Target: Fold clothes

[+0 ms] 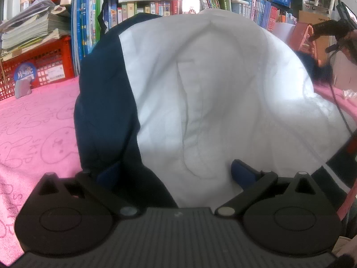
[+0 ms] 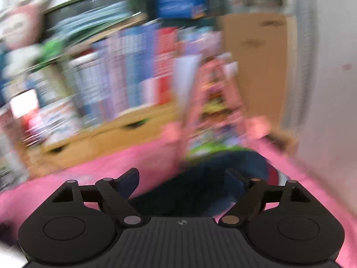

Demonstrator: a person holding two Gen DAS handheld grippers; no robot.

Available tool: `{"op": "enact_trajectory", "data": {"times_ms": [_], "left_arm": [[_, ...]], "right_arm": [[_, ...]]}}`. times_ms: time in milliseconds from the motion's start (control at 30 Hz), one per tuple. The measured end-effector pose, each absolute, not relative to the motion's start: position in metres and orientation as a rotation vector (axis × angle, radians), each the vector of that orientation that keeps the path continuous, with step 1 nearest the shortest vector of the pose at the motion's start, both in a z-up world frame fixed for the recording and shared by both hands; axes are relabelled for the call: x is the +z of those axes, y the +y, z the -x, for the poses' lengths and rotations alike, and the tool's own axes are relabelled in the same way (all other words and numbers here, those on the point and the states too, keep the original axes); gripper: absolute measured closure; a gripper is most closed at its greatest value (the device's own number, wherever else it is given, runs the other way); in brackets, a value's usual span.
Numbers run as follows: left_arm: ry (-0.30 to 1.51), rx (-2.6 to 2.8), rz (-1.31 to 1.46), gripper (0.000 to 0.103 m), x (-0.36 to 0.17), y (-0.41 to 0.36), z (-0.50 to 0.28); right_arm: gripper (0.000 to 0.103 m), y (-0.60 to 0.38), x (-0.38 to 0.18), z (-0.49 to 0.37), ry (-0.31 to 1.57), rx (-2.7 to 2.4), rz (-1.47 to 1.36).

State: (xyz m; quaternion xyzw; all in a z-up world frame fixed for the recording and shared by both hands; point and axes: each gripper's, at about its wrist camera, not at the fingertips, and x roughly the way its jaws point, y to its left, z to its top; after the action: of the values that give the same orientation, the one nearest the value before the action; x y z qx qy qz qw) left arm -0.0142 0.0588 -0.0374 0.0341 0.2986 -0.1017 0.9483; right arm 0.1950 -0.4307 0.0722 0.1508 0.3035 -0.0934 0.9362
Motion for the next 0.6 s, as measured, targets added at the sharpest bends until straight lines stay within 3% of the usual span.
{"op": "enact_trajectory", "data": {"times_ms": [67, 167, 333, 400, 433, 467, 600], "left_arm": [[0.608, -0.206, -0.069, 0.000, -0.037, 0.058, 0.013], [0.608, -0.203, -0.068, 0.000, -0.036, 0.058, 0.013], [0.608, -0.198, -0.067, 0.000, -0.036, 0.057, 0.014], [0.609, -0.195, -0.067, 0.000, -0.036, 0.056, 0.015], [0.610, -0.195, -0.066, 0.000, -0.036, 0.056, 0.015], [0.611, -0.194, -0.065, 0.000, -0.036, 0.056, 0.015], [0.610, -0.196, -0.061, 0.000, -0.036, 0.056, 0.015]], "right_arm": [[0.005, -0.413, 0.068, -0.190, 0.671, -0.072, -0.374], [0.002, -0.384, 0.056, -0.199, 0.809, 0.092, -0.517], [0.000, -0.320, 0.029, -0.232, 1.004, 0.130, -0.506], [0.020, -0.309, 0.019, -0.244, 1.015, 0.073, -0.489], [0.058, -0.305, 0.014, -0.249, 1.014, 0.044, -0.482], [0.084, -0.306, 0.013, -0.253, 1.002, 0.018, -0.476], [0.092, -0.323, 0.057, -0.252, 0.779, -0.033, -0.353]]}}
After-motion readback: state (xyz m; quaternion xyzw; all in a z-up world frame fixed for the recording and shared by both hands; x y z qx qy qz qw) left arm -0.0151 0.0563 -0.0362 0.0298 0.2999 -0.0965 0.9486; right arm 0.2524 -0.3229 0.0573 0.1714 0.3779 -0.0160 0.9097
